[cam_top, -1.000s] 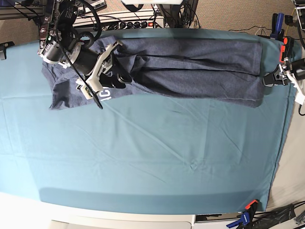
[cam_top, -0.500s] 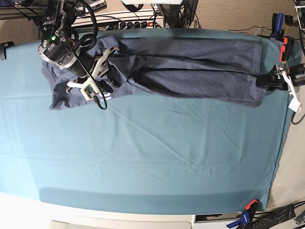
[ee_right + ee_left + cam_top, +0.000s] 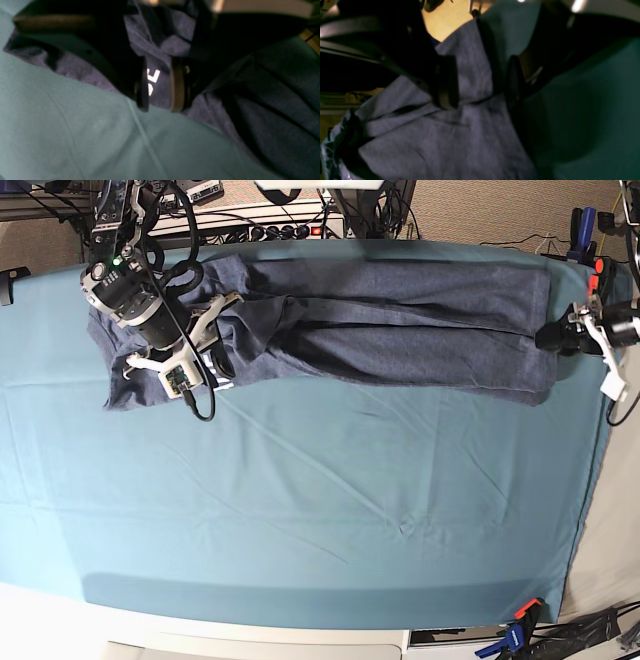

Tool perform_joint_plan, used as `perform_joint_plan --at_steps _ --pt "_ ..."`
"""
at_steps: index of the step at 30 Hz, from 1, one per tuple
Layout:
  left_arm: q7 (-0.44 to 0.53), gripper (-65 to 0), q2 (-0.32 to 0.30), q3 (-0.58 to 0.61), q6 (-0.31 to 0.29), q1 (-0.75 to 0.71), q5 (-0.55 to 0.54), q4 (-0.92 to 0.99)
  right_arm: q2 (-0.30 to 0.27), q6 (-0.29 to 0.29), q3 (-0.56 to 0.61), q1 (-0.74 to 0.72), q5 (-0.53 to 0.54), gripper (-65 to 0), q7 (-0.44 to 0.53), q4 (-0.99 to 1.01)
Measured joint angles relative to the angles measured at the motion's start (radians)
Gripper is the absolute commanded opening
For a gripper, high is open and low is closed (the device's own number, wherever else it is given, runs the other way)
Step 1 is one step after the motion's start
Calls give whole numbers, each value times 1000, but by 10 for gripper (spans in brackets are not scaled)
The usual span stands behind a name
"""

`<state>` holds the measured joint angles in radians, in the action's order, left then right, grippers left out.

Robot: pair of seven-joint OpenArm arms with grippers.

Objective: Fold the T-shirt properly

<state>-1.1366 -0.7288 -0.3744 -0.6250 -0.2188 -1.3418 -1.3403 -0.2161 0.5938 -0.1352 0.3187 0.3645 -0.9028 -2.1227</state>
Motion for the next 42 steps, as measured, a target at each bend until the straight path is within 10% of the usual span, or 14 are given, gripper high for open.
perform_joint_plan --at_steps 37,42 --pt "23 -331 127 -1 -20 23 -53 84 0 0 0 -27 26 -493 13 0" --pt "19 -477 127 -1 -20 26 -42 84 0 0 0 -27 26 -493 13 0"
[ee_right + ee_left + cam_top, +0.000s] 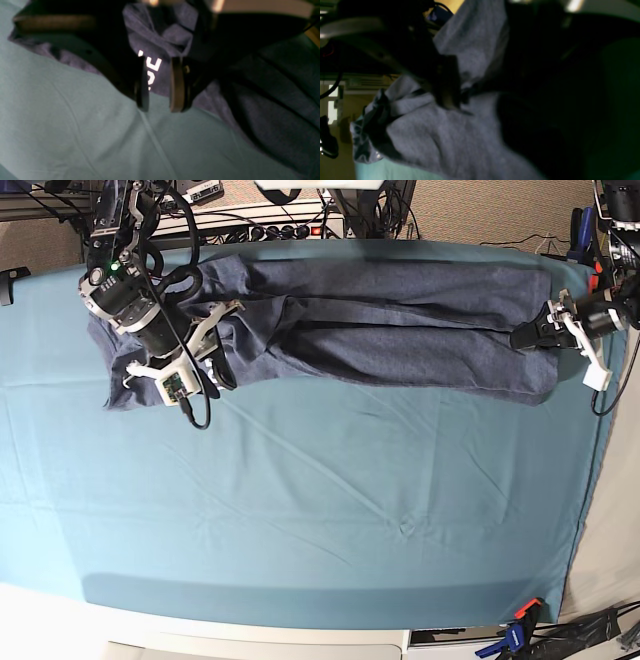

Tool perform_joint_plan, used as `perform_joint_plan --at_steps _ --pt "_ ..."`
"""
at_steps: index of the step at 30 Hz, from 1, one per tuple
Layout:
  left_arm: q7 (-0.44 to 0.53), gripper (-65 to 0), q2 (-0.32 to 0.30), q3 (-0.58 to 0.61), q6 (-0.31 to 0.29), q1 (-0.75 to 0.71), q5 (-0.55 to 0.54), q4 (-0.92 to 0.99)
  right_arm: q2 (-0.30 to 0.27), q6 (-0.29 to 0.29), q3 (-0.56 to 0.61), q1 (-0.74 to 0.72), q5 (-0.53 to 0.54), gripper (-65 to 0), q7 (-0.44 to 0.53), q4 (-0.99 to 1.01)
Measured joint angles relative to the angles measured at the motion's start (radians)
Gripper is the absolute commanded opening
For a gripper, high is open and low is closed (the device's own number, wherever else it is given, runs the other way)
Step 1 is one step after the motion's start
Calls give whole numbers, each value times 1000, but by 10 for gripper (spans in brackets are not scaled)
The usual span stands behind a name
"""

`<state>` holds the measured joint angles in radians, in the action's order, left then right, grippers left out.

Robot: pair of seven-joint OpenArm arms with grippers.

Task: Fold the T-shirt properly
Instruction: 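Drag the hem end with the left gripper toward the right gripper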

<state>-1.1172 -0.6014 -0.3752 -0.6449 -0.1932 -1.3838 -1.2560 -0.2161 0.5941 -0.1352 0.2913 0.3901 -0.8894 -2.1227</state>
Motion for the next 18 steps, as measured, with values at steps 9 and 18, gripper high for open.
perform_joint_plan --at_steps 9,18 --pt "-3 -650 0 0 -26 0 -5 -7 0 0 0 0 -1 -493 0 0" --pt "-55 -650 2 0 -44 -49 -44 -268 0 -139 0 0 -158 -493 0 0"
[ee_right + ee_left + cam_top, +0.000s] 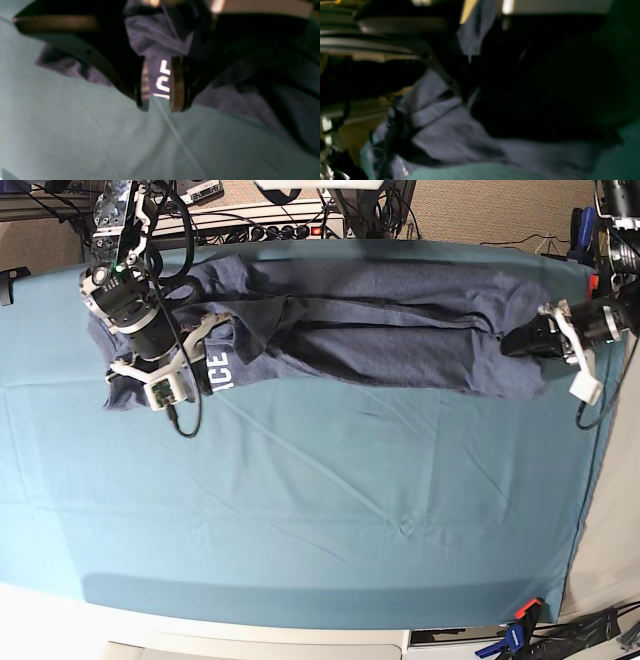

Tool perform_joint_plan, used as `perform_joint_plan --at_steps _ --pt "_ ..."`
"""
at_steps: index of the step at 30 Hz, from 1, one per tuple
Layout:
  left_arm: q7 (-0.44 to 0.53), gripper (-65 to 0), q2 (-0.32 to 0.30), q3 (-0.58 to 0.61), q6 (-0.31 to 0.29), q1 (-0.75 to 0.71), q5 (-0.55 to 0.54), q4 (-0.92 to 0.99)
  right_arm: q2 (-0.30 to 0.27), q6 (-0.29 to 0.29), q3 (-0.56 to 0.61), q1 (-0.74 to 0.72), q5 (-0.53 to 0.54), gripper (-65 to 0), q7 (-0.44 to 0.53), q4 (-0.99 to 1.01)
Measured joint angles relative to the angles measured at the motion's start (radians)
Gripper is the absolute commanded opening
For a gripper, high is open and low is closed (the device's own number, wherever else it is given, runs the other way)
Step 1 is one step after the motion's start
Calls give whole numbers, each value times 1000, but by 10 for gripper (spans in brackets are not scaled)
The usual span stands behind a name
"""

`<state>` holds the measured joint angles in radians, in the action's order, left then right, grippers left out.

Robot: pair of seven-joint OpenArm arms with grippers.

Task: Fold the T-shirt properly
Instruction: 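Drag the hem end with the left gripper toward the right gripper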

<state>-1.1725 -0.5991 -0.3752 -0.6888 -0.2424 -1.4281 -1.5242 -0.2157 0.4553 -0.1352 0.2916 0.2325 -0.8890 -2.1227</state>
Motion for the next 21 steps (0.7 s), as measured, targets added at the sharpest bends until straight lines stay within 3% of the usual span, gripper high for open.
perform_joint_plan --at_steps 7,14,19,21 --pt "71 -650 99 1 5 -111 143 -289 0 -147 0 0 -154 -493 1 0" --pt "116 -650 206 1 18 -154 231 -403 0 -298 0 0 -328 -493 3 0" --pt "132 -650 262 25 18 -153 265 -404 0 -311 0 0 -367 -493 3 0" --pt "159 -650 284 85 49 -153 314 -404 0 -314 0 0 -367 -493 3 0"
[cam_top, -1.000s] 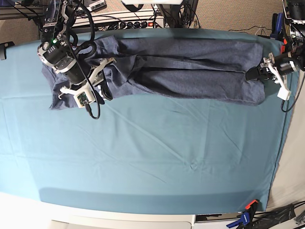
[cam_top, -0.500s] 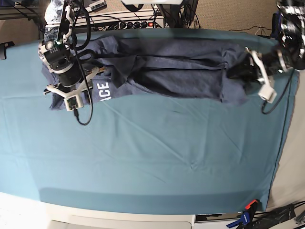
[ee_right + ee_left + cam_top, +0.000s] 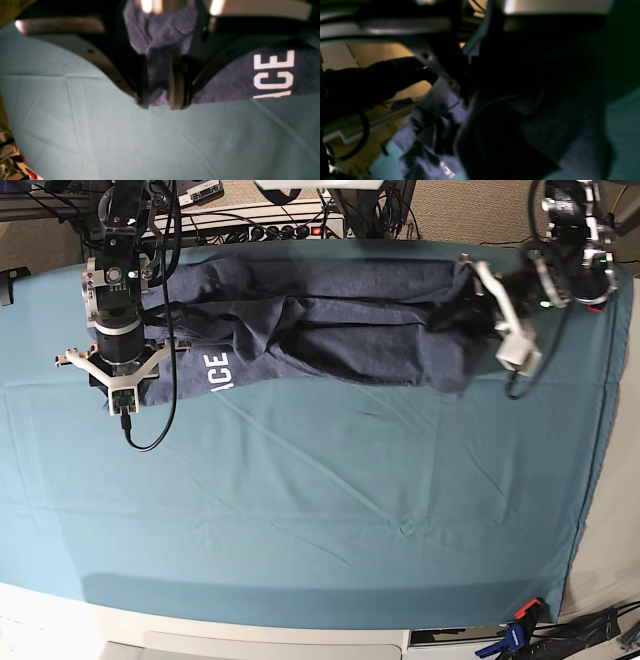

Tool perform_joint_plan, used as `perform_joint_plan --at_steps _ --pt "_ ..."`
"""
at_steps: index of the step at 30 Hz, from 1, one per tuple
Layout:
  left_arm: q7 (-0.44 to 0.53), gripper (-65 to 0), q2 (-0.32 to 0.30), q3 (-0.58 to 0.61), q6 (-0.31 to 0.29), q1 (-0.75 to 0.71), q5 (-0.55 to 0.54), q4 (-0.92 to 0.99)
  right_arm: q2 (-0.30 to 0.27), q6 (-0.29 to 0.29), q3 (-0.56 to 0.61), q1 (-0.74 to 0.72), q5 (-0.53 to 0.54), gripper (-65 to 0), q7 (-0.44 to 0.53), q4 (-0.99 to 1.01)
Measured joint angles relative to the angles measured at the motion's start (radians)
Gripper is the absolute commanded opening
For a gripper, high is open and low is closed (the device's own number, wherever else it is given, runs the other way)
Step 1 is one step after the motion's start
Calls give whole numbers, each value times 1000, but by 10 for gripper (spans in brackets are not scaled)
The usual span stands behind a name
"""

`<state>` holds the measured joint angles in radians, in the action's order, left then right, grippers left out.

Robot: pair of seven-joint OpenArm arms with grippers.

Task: Fold the T-shirt properly
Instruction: 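Drag the hem end with the left gripper toward the right gripper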

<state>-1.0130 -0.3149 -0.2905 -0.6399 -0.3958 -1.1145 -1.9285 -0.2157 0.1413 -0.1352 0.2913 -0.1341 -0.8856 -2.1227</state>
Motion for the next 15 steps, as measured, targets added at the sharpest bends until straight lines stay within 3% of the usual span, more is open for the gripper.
perform_joint_plan --at_steps 8,15 --pt "47 -650 105 253 37 62 171 0 0 -79 0 0 -85 -493 0 0" --pt "88 -650 119 383 75 111 294 0 0 -86 -39 0 -101 -493 0 0"
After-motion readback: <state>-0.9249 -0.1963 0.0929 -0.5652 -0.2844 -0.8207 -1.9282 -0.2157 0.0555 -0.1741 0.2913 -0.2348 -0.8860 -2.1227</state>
